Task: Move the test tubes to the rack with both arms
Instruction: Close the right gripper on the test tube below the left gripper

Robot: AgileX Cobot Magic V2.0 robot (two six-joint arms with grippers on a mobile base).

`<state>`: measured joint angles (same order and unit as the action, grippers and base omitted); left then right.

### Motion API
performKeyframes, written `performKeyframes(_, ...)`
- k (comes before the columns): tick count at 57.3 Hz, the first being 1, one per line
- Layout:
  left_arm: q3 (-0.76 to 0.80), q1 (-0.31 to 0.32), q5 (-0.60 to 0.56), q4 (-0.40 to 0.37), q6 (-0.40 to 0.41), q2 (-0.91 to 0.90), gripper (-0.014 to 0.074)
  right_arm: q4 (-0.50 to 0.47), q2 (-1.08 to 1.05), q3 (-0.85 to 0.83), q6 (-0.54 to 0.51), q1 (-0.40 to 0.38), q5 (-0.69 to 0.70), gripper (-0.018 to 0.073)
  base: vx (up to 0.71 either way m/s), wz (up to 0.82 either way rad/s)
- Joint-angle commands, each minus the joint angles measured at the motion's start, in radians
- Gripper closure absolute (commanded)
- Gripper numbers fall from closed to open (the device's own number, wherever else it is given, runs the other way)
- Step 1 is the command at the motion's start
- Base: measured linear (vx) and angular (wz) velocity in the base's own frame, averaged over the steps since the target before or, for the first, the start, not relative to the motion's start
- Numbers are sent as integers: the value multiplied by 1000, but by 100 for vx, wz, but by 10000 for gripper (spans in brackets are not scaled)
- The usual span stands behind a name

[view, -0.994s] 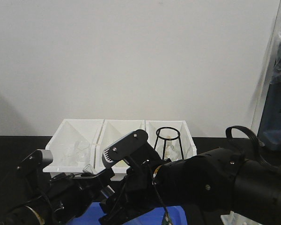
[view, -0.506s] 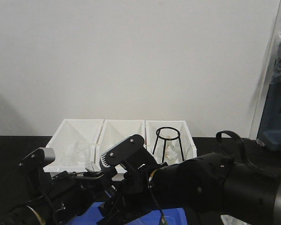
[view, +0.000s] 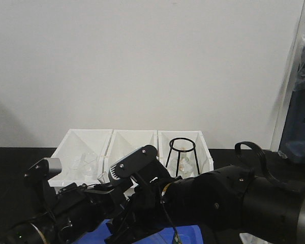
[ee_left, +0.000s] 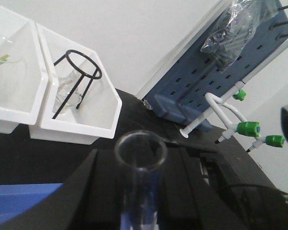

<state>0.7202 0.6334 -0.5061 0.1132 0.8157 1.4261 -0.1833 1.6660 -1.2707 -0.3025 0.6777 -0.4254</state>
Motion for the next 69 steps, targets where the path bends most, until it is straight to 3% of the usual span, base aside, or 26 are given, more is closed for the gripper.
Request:
performKeyframes(1, 33, 3, -101, 38, 29, -37, 601, -7, -41, -29, -1, -2, 70, 76, 0, 0)
performKeyframes(21, 33, 2, -20, 41, -4, -36, 601, 5, -47, -31, -3, -2, 57, 82, 0, 0)
performKeyframes(50, 33, 2, -18, 39, -4, -34, 601, 13, -79, -31, -3, -2, 15, 85, 0, 0)
performKeyframes(69, 33, 2, -29, 39, -3, -34, 601, 30, -90, -31, -2, -2, 7, 200, 0, 0)
